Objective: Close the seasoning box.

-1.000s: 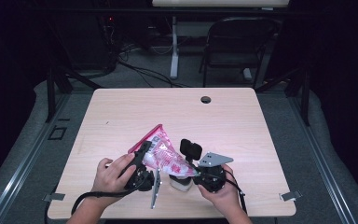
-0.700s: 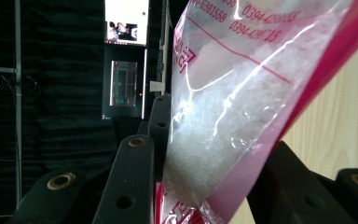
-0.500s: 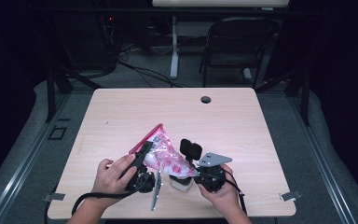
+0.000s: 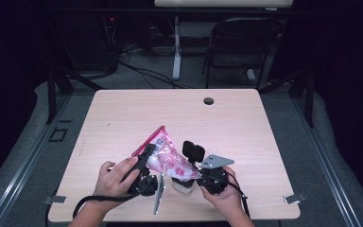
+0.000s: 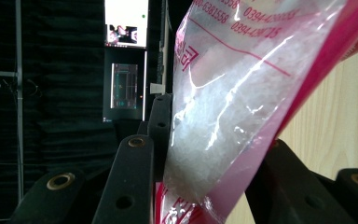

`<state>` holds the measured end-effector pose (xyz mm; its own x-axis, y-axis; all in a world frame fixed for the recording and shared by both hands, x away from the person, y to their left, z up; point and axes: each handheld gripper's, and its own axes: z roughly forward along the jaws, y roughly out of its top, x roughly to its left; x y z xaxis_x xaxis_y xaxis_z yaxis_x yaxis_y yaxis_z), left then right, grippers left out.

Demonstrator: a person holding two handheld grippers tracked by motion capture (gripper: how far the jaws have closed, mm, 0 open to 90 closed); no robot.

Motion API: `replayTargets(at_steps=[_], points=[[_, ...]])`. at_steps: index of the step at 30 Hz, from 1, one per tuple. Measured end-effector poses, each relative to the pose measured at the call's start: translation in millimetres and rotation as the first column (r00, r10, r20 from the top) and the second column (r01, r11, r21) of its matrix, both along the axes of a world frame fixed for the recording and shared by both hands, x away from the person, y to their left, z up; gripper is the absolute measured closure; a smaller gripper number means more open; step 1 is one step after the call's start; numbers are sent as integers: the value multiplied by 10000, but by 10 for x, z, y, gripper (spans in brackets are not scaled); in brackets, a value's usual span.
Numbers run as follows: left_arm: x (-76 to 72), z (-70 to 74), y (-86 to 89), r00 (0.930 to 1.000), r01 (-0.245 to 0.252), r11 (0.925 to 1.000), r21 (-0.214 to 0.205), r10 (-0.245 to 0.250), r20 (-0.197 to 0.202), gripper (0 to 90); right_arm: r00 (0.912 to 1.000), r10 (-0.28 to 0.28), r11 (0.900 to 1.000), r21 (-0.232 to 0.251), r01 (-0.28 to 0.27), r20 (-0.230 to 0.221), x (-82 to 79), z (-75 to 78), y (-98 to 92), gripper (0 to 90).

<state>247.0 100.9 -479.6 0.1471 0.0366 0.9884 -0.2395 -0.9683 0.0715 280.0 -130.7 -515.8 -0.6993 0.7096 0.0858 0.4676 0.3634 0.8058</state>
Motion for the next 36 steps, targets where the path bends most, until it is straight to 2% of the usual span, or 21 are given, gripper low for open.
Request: replayTargets(at_steps=[20, 22, 29, 36], points=[[11, 11, 13, 9999, 5, 9999, -124, -7, -149, 714, 10000, -4, 10000, 78, 4, -34, -5, 14, -1, 900], [5, 20, 6, 10000, 59, 9999, -81, -60, -54, 714, 10000, -18, 9999, 130, 18, -15, -4, 16, -5, 900], [11, 29, -11, 10000, 9, 9999, 144, -8, -95, 716, 9999, 39, 9999, 159, -37, -154, 16, 1, -22, 900], [5, 65, -11, 10000, 13, 9997, 242, -12, -53, 717, 9999, 66, 9999, 152, -65, -96, 8, 8, -11, 900]])
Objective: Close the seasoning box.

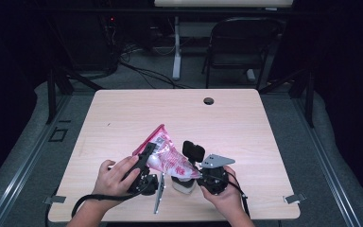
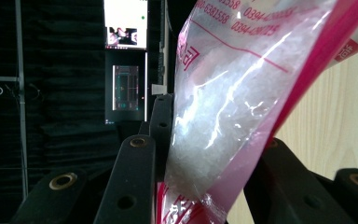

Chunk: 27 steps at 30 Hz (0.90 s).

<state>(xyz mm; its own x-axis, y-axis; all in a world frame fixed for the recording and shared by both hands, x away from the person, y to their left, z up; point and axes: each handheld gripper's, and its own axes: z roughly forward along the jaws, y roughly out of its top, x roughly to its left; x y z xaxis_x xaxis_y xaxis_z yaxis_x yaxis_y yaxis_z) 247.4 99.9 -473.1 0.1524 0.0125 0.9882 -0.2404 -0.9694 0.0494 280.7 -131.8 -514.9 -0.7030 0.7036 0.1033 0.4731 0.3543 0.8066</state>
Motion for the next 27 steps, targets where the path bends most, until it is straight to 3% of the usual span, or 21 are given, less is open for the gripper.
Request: replayTargets(at_steps=[27], points=[[-40, 21, 17, 10000, -74, 9991, 419, 73, 15, 720, 9999, 94, 9997, -214, -96, -84, 2, 2, 22, 900]])
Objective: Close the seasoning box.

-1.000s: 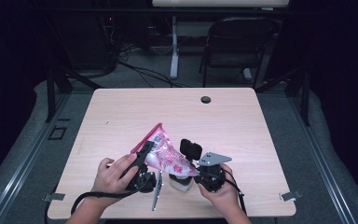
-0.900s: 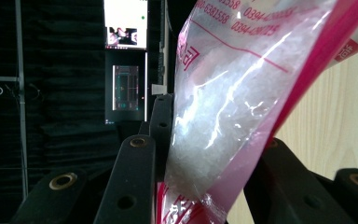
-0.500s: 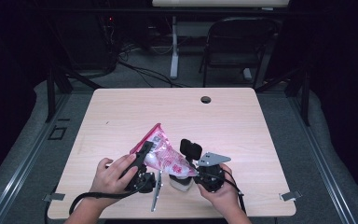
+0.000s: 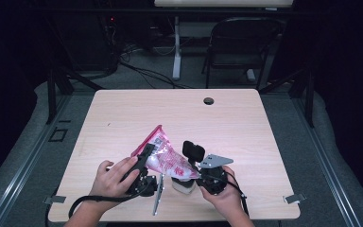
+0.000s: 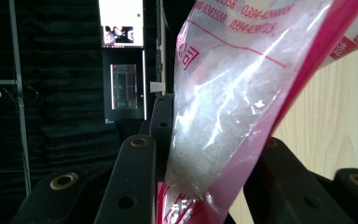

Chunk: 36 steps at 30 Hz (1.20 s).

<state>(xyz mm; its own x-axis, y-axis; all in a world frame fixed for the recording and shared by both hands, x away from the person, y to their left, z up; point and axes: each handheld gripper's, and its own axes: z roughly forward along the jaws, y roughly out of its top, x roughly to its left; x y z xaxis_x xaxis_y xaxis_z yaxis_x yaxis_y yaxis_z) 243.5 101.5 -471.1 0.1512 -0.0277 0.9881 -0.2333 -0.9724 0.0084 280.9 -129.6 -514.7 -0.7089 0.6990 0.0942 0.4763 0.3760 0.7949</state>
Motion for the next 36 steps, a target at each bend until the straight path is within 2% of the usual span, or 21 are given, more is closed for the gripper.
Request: replayTargets(at_steps=[9, 29, 32, 36], points=[[-11, -8, 10, 10000, -2, 9999, -124, 1, -92, 720, 10000, 24, 10000, 17, -24, -31, -1, -3, 6, 900], [-23, -3, 25, 10000, 32, 9999, -142, -32, -1, 721, 9999, 41, 10000, 18, -40, -98, 0, -17, 24, 900], [-21, -1, 31, 9999, 34, 9997, -226, -37, -106, 721, 9999, 64, 10000, 19, -64, -102, -1, -15, 25, 900], [-18, 8, 45, 10000, 41, 9996, -284, -42, -52, 721, 9999, 138, 9999, 29, -138, -100, -4, -10, 37, 900]])
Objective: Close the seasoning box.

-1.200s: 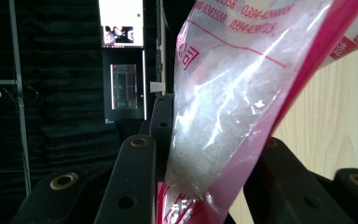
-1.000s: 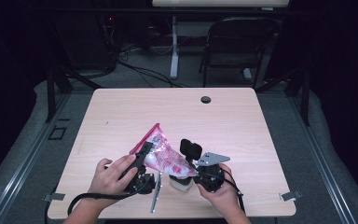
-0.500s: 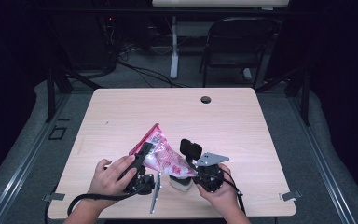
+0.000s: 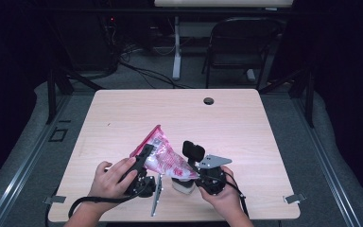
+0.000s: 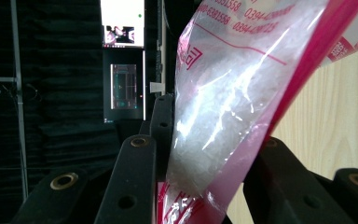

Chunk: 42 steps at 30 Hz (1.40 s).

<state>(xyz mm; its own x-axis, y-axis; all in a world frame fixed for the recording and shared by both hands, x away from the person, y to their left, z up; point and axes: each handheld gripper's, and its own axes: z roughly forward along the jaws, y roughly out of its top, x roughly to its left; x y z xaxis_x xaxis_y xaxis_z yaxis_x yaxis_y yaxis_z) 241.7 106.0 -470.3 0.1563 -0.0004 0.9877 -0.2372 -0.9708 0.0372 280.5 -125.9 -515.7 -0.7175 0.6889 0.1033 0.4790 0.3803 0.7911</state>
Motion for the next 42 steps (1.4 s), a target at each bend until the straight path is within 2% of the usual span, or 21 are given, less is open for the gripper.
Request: replayTargets(at_steps=[25, 29, 42], points=[[6, 20, 7, 10000, 7, 10000, -15, -7, -20, 722, 10000, 93, 9999, -59, -93, -30, 1, -1, 10, 900], [4, 11, 16, 9999, -52, 10000, -77, 51, -140, 722, 9999, 113, 9999, -92, -113, -32, 1, -2, 14, 900], [0, 11, 11, 10000, 28, 10000, -80, -28, -47, 722, 9999, 93, 9999, -72, -94, -46, 4, -4, 7, 900]])
